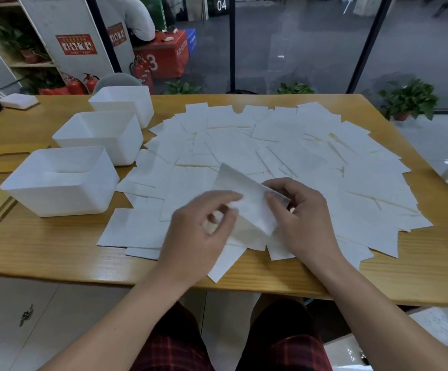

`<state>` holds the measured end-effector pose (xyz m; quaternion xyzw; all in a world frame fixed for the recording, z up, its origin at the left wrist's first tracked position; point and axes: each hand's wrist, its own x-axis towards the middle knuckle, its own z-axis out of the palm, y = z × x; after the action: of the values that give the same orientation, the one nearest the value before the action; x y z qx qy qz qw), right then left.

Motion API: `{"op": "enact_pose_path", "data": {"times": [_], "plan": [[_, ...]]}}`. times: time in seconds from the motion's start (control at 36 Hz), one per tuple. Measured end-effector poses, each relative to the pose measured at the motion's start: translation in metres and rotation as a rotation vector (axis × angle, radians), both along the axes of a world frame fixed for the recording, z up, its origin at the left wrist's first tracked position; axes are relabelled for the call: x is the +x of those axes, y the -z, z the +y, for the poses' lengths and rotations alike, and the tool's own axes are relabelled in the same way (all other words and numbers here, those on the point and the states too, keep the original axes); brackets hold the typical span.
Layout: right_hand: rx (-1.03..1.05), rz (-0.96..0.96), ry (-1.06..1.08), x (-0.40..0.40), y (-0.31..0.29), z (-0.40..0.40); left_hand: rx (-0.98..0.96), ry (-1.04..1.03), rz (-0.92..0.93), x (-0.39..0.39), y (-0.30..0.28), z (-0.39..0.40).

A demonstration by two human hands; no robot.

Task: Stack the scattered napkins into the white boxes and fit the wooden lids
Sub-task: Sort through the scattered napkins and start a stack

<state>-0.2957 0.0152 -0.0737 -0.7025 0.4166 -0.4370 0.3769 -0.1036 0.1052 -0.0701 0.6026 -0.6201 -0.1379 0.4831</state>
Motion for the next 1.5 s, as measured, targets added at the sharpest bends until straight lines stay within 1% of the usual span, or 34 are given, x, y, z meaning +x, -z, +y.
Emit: {"op": "enact_pose_path", "data": {"times": [0.06,0.11,0.17,0.25,0.28,0.44,0.56,0.67,0.78,0.83,0.92,1.0,1.11,1.19,1.25,1.33,1.39,1.5], "plan": [[0.009,-0.011,-0.017,-0.003,-0.003,-0.001,-0.026,-0.097,0.000,0.008,-0.004,-0.005],[0.034,-0.044,-0.054,-0.006,-0.007,-0.001,0.018,-0.135,-0.013,0.016,-0.008,-0.012],[0.063,-0.063,-0.099,-0.008,-0.011,-0.002,0.089,-0.115,0.006,0.021,-0.009,-0.019],[0.063,-0.055,-0.143,-0.009,-0.014,-0.005,0.161,-0.059,0.149,0.021,-0.010,-0.026],[0.057,-0.050,-0.141,-0.008,-0.014,-0.007,0.165,-0.056,0.173,0.021,-0.010,-0.027],[0.057,0.009,-0.020,-0.007,0.004,-0.028,0.143,-0.129,0.106,0.026,0.002,-0.037],[0.087,0.027,0.020,-0.006,0.013,-0.039,0.137,-0.177,-0.015,0.031,0.009,-0.041],[0.037,0.104,0.038,-0.006,0.016,-0.037,0.178,-0.193,-0.236,0.037,0.016,-0.044],[-0.086,0.234,0.054,-0.005,0.018,-0.035,0.242,-0.167,-0.234,0.042,0.012,-0.044],[-0.090,0.322,0.022,-0.004,0.018,-0.035,0.304,-0.137,-0.269,0.042,0.007,-0.044],[-0.096,0.417,-0.025,-0.003,0.019,-0.034,0.461,-0.102,-0.407,0.040,0.000,-0.046],[-0.129,0.468,-0.034,-0.004,0.022,-0.035,0.520,-0.084,-0.481,0.037,-0.002,-0.048],[-0.146,0.495,-0.026,-0.004,0.023,-0.036,0.540,-0.060,-0.414,0.037,-0.006,-0.048],[-0.172,0.497,-0.020,-0.004,0.023,-0.036,0.566,-0.046,-0.320,0.036,-0.006,-0.050],[-0.192,0.493,-0.017,-0.004,0.021,-0.035,0.551,-0.033,-0.259,0.036,-0.006,-0.051],[-0.214,0.459,-0.034,-0.006,0.018,-0.033,0.469,0.004,-0.109,0.038,-0.006,-0.049],[-0.197,0.404,-0.064,-0.008,0.016,-0.030,0.404,0.033,0.004,0.037,-0.008,-0.045],[-0.054,0.266,-0.120,-0.010,0.005,-0.023,0.292,0.071,0.192,0.030,-0.011,-0.033]]}}
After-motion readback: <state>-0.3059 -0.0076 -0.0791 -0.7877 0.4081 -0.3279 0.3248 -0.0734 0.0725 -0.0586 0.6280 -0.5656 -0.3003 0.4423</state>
